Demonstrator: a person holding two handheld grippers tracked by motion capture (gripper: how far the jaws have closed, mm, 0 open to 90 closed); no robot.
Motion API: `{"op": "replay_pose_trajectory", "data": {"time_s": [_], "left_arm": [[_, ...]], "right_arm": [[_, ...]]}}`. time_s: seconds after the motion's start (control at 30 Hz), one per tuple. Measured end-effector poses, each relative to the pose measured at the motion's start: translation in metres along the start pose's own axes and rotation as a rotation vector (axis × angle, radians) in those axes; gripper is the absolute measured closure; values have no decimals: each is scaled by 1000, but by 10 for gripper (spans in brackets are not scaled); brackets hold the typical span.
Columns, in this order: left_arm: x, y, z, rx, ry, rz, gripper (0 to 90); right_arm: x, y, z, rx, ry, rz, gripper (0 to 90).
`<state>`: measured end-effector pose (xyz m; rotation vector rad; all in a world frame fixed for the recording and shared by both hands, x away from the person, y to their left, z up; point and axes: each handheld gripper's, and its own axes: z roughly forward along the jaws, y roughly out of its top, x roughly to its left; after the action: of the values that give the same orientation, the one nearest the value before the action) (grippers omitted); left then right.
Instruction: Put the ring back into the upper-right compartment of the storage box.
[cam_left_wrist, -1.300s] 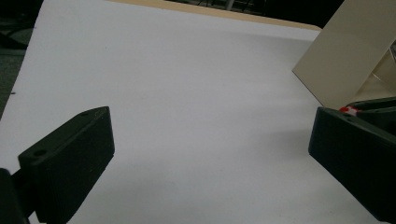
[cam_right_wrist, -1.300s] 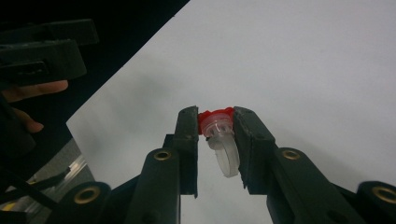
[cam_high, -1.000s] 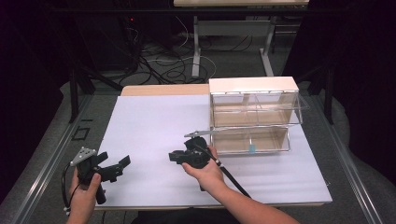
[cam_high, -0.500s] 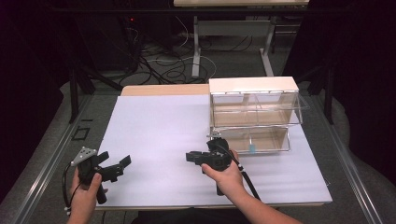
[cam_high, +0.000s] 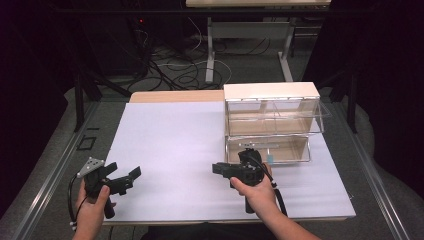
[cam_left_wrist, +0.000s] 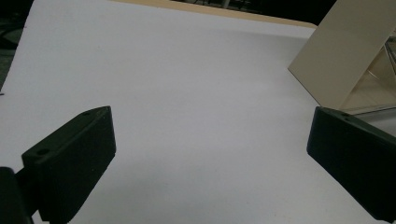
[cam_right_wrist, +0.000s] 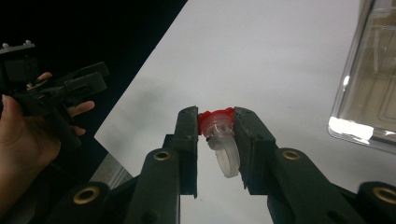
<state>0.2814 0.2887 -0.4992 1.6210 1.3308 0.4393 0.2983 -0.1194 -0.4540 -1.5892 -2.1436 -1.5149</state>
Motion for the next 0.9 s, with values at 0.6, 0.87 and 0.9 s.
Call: {"op": "replay_pose_trajectory", "data": {"time_s": [0.6, 0.87, 0.9], "left_arm": [[0, 0, 0, 3, 2, 0, 14], [-1, 0, 1, 3, 3, -1, 14], [-1, 0, 1, 2, 3, -2, 14]], "right_arm": [[-39, 14, -54, -57, -81, 100, 719], [-54, 17, -80, -103, -125, 134, 719], [-56, 19, -88, -111, -130, 143, 719]]}}
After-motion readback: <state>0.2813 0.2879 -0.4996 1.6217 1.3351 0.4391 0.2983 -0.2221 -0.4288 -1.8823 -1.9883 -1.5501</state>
